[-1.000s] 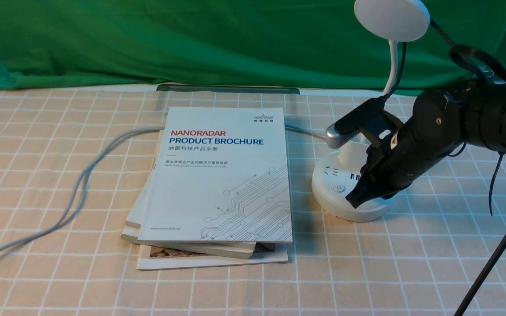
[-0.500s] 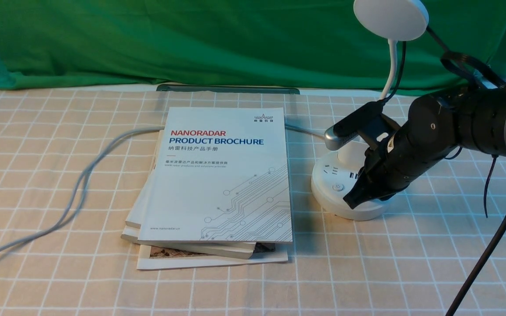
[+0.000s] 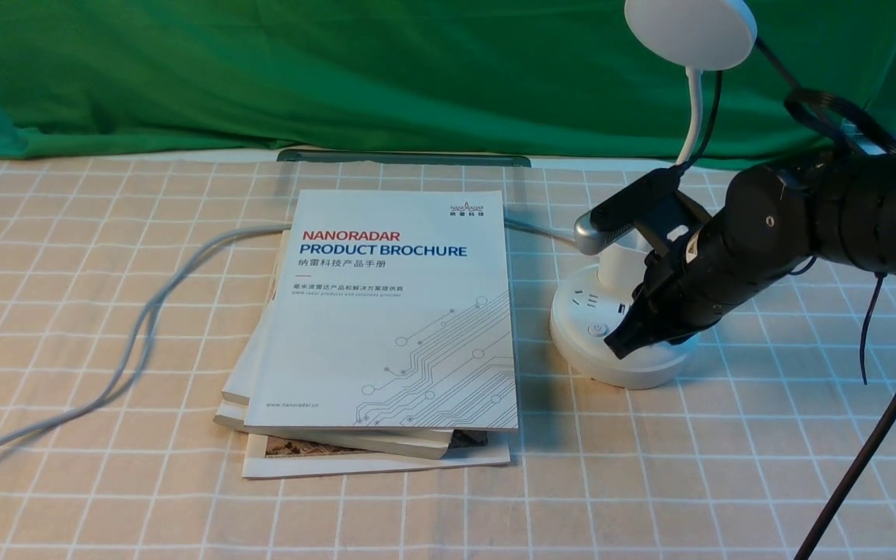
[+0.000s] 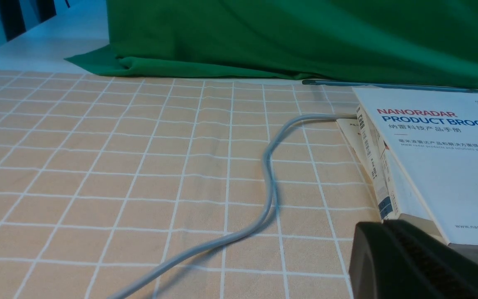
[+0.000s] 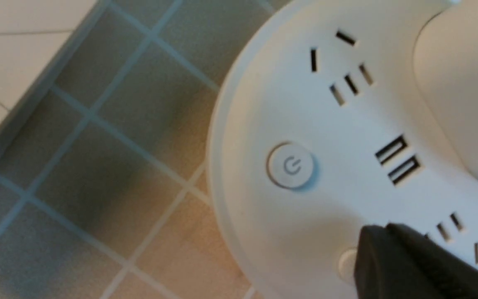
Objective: Turn on the table lamp on the light coffee tablecloth with your hand.
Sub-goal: 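Press the button on the base of the white desk lamp with the right gripper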
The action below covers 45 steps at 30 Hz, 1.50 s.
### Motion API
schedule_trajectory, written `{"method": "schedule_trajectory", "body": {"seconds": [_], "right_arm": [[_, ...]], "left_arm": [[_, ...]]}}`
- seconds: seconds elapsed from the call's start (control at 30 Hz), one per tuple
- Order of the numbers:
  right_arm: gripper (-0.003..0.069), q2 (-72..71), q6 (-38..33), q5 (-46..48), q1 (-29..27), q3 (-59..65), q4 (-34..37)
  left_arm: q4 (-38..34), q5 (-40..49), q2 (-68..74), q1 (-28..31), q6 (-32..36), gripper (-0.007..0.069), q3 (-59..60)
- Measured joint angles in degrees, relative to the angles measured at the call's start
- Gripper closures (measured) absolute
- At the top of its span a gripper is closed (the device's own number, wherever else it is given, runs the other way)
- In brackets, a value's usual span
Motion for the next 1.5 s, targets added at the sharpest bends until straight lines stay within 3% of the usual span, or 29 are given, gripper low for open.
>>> {"method": "schedule_trajectory", "body": {"seconds": [1.5], "right_arm": [[0.0629, -1.37, 1.39, -0.49, -0.42, 2.00, -1.85]], "left_arm": [[0.00, 0.00, 0.00, 0.00, 0.00, 0.0603, 0.00]]}}
